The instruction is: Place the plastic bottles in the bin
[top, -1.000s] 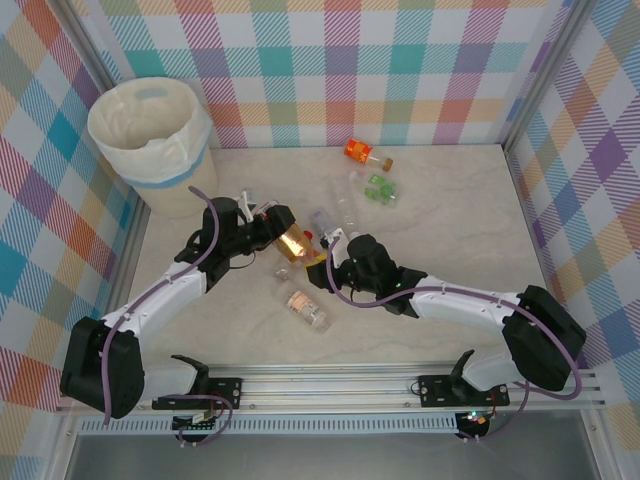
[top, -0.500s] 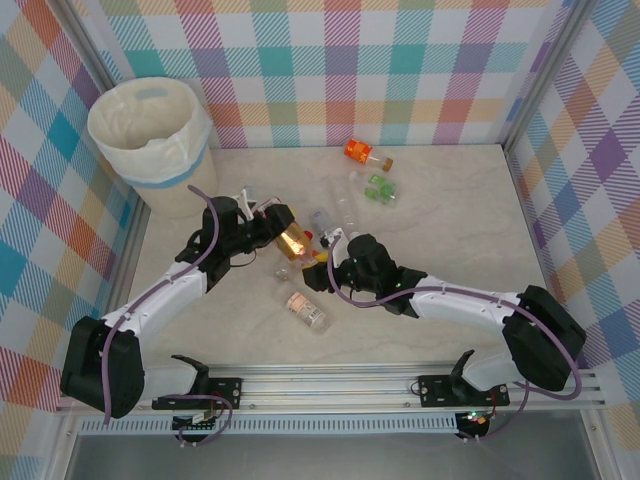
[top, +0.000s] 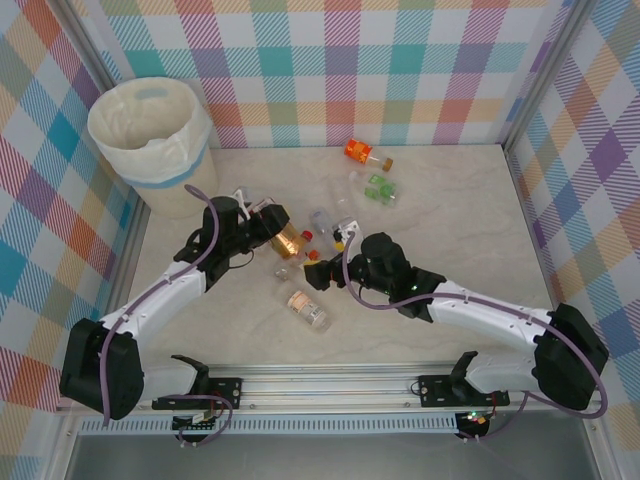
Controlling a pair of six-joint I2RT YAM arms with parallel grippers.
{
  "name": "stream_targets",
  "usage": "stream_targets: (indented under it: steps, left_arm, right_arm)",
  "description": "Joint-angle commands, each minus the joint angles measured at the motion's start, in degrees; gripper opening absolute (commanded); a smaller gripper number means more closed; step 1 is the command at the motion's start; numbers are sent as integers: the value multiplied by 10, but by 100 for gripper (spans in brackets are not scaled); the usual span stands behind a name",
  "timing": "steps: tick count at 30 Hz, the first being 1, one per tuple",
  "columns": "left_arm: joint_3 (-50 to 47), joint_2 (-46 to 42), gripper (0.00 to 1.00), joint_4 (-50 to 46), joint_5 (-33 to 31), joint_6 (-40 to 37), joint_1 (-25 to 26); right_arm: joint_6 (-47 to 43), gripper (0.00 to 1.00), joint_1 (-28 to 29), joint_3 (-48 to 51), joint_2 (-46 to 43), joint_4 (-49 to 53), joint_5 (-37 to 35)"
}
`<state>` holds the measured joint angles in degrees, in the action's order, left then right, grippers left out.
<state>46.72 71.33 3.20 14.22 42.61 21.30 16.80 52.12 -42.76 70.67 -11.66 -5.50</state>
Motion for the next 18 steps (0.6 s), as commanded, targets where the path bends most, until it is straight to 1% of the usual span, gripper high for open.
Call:
stream_targets:
  steps: [1, 3, 5, 9, 12, 16, 18]
  left_arm:
    - [45, -41, 61, -52, -60, -61, 0]
    - [52, -58, 60, -64, -98, -77, -1]
    - [56, -70, 60, -69, -131, -89, -2]
    - [71, -86, 59, -79, -198, -107, -8]
    - [106, -86, 59, -98, -247, -122, -19]
    - [167, -71, 59, -101, -256, -151, -45]
    - [203, -59, 59, -104, -278, -172, -54]
  right_arm:
    - [30, 100, 3, 7, -16, 17, -115]
    - [50, 100, -1, 6, -13, 34, -156]
    - [65, 100, -3, 6, -12, 34, -172]
    - [82, 100, -3, 11, -4, 19, -183]
    - [83, 100, -3, 5, 6, 26, -185]
    - [82, 100, -2, -6, 13, 37, -186]
    - [86, 100, -2, -9, 11, 38, -183]
